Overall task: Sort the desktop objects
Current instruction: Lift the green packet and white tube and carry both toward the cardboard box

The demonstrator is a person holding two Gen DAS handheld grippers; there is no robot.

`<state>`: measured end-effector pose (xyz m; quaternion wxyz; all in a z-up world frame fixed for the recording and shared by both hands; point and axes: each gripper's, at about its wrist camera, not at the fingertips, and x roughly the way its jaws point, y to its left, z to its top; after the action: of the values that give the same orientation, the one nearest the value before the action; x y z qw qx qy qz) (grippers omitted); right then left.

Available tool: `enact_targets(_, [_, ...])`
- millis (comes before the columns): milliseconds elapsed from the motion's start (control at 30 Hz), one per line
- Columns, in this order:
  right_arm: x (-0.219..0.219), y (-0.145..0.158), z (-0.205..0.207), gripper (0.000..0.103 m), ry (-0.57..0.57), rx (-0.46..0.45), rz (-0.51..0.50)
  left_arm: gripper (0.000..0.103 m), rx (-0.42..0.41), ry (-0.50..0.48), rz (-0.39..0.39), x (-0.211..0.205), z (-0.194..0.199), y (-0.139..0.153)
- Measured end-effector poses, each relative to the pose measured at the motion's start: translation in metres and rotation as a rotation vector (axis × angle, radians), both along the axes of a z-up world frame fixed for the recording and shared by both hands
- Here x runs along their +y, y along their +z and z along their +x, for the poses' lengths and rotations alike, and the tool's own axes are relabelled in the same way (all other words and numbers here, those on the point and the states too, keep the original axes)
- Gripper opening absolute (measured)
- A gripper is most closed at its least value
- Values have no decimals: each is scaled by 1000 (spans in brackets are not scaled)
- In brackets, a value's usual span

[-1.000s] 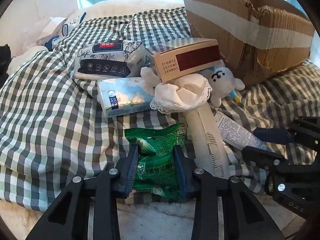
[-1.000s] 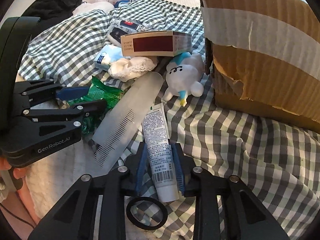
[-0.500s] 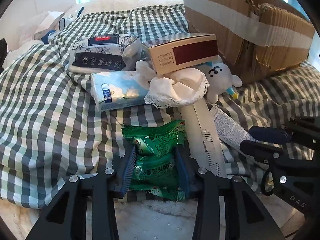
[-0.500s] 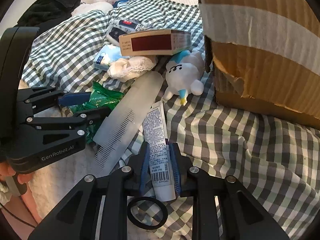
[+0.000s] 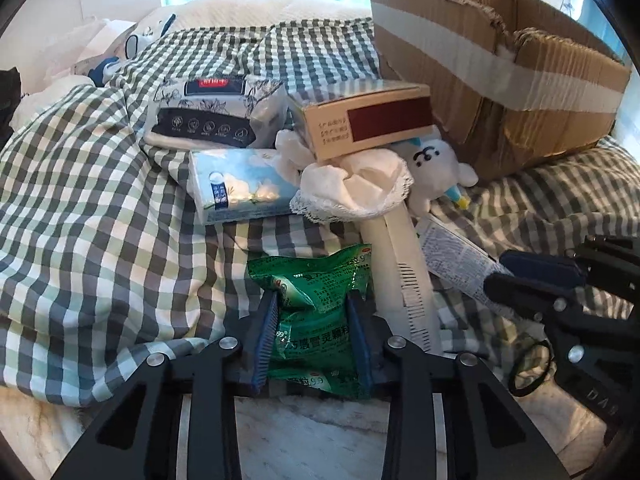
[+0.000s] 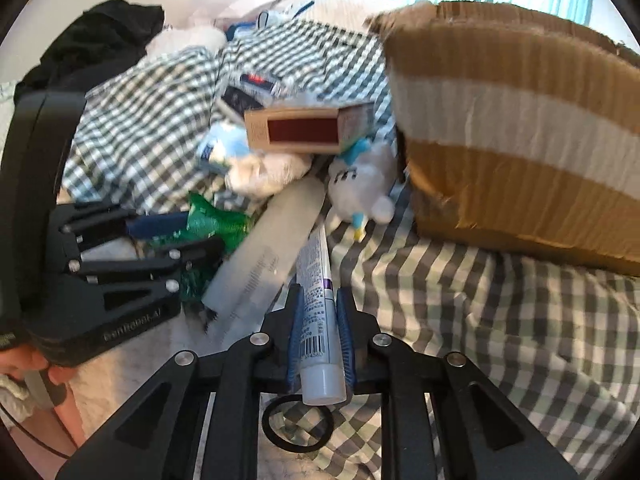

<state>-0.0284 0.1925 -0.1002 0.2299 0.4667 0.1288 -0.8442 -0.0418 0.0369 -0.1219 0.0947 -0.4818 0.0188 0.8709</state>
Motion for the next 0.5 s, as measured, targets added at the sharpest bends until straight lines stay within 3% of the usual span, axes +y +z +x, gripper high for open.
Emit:
enact_targets(367, [11, 23, 7, 9, -16, 46, -59, 34, 53, 5, 36, 2, 10, 24])
enact_targets(500, [11, 16, 9, 9, -11, 21, -48, 34, 43, 25, 70, -3, 11, 26])
